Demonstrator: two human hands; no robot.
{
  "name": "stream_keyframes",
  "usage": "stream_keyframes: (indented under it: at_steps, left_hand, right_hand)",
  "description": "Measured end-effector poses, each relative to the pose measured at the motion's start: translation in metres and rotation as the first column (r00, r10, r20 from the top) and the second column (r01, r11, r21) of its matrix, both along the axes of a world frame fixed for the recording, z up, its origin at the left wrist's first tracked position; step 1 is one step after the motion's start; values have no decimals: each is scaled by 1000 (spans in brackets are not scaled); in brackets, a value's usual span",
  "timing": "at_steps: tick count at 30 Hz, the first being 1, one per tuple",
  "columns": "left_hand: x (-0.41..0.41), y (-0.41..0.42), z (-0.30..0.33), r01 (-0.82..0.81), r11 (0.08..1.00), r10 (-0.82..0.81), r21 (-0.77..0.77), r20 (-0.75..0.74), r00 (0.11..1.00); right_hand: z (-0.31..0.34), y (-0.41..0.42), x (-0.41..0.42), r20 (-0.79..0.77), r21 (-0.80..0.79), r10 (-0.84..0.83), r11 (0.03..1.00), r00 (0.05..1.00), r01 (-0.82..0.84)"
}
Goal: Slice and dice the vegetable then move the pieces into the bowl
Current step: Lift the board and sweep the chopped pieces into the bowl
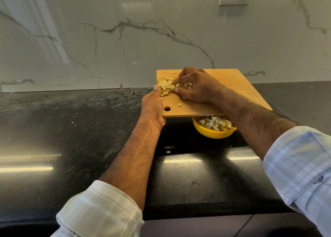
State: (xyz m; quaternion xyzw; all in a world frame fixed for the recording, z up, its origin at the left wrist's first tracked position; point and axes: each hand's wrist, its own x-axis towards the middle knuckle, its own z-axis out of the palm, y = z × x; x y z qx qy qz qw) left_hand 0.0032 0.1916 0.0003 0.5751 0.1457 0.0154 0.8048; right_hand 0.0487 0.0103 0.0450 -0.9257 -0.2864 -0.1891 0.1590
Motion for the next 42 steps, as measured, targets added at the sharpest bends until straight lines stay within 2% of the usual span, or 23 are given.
stream_keyframes:
  at_steps: [11, 26, 33, 42]
  left_hand:
    - [-1, -6, 1, -13, 1000, 13, -24, 12, 1000]
    - [3, -8, -5, -65, 997, 64, -43, -8, 998]
    - [9, 0, -6, -95, 995, 95, -33, -3, 995]
    - [14, 4, -8, -83, 996, 83, -11, 21, 996]
  right_hand:
    - [-11, -37, -46, 60, 48, 2, 999, 998, -5]
    - [-35, -63, -80, 19, 187, 6, 982, 1000, -9]
    - [-37, -61, -85, 14, 140, 15, 990, 1000, -17]
    - [-40, -73, -98, -36, 197, 42, 980, 998, -35]
